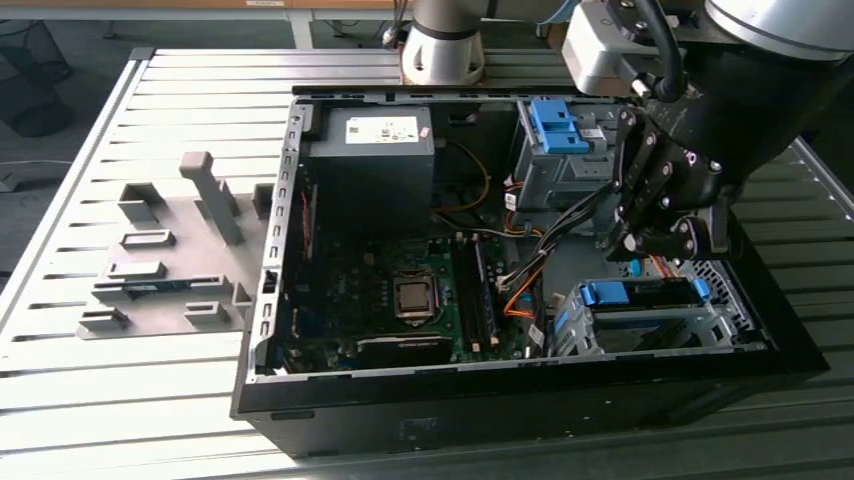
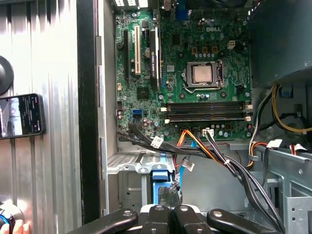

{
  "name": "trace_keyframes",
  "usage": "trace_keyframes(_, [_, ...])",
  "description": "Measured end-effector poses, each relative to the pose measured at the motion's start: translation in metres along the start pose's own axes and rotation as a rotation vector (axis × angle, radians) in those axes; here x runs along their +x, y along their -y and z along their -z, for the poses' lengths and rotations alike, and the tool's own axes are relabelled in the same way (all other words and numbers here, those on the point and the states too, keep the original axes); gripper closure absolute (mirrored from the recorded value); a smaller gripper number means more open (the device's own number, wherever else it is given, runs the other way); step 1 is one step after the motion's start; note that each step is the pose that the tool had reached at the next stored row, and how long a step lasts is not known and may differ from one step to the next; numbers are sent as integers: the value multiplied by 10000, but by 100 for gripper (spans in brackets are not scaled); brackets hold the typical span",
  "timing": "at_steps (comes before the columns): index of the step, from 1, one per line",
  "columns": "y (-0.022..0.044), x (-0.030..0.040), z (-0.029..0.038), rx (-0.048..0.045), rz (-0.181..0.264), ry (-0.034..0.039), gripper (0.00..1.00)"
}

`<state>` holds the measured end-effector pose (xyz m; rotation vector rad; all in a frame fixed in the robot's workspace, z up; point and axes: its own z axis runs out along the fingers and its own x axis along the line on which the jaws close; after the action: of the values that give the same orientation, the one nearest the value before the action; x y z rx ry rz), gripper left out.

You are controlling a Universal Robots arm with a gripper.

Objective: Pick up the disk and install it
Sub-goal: 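Insert the second disk wire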

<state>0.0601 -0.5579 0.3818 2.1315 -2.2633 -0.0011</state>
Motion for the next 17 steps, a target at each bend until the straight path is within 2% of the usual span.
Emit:
trace_keyframes(11, [0,0,-9,1,0,0,89])
trace_keyframes(17, [-2,-30,-8,2,0,0,89])
